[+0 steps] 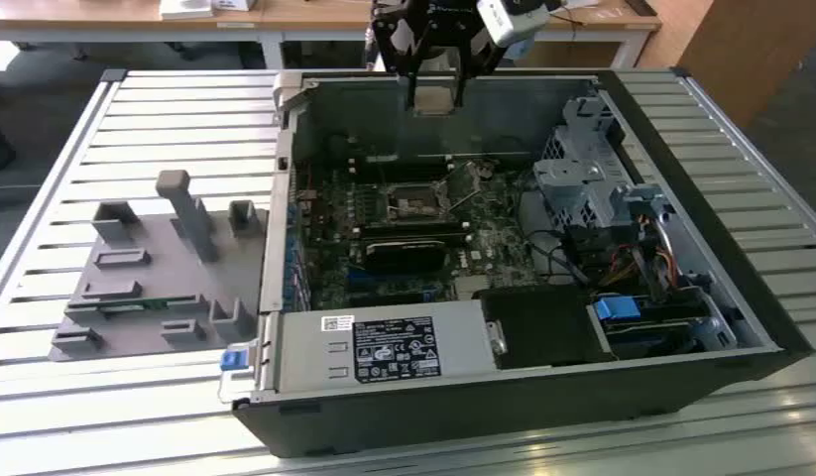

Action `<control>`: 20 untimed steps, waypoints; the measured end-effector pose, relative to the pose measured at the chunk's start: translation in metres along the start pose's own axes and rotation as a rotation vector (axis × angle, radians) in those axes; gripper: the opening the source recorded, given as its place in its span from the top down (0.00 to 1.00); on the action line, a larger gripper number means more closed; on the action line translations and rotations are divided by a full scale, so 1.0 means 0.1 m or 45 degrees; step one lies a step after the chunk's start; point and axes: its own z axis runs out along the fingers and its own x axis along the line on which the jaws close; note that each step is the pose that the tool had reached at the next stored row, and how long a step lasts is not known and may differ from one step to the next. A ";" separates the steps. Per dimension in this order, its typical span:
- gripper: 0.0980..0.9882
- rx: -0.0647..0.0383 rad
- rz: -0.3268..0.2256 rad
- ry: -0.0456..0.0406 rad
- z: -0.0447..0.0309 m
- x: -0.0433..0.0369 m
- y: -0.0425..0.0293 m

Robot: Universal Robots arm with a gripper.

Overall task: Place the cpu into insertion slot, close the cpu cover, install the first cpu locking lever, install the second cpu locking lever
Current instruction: 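Place the cpu into insertion slot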

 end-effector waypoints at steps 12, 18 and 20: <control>0.50 0.000 0.014 -0.001 0.000 0.000 0.000; 0.50 -0.001 0.081 -0.007 0.002 0.000 0.000; 0.50 -0.002 0.106 -0.010 0.003 0.000 0.000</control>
